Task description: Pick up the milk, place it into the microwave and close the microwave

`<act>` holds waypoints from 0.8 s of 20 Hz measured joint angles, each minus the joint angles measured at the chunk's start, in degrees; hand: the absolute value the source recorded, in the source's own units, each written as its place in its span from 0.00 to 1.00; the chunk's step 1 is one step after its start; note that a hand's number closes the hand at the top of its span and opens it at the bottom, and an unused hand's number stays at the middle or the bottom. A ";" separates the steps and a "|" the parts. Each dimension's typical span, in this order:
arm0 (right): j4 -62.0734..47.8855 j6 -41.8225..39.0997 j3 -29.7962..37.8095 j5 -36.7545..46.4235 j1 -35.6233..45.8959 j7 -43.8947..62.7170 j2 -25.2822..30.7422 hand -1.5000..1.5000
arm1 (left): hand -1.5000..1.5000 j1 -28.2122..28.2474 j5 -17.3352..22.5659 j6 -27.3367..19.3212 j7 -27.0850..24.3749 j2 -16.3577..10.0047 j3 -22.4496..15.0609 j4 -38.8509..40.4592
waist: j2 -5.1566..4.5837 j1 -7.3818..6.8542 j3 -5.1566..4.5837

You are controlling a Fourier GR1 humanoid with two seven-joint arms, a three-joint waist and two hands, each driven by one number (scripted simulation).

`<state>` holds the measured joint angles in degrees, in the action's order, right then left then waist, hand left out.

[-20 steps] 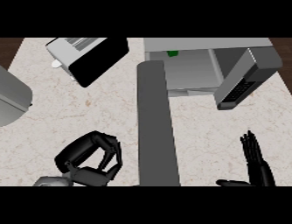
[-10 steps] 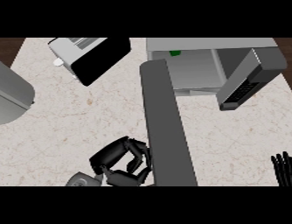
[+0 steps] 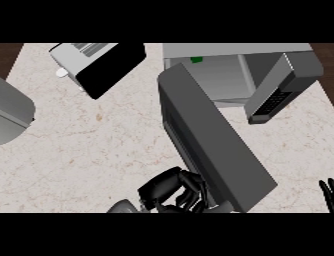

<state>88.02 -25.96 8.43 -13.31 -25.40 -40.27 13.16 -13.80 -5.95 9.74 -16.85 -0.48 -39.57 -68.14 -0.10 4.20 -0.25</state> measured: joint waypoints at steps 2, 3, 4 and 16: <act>3.60 -0.90 -1.12 -1.56 -1.30 1.75 0.33 0.00 | 1.00 -1.65 2.64 -4.86 0.58 -0.18 -3.32 0.98 | -0.08 0.46 -0.02; 5.31 -1.25 -1.52 -2.34 -1.32 2.75 0.69 0.00 | 1.00 -2.60 3.84 -7.13 0.78 -0.31 -4.91 1.39 | -0.14 0.58 -0.02; 7.13 -1.59 -1.82 -3.14 -1.58 3.78 1.10 0.00 | 1.00 -3.34 4.95 -9.49 0.95 -0.45 -6.44 1.69 | -0.18 0.76 -0.03; 21.41 -4.61 -5.30 -8.68 -2.85 12.25 4.64 0.00 | 1.00 -14.66 17.23 -30.04 3.87 -1.23 -16.69 5.07 | -1.13 4.17 -0.06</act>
<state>109.43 -30.56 3.14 -21.99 -28.25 -28.03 17.80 -28.46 11.27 -20.31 -12.98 -1.71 -56.26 -63.08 -1.24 8.37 -0.32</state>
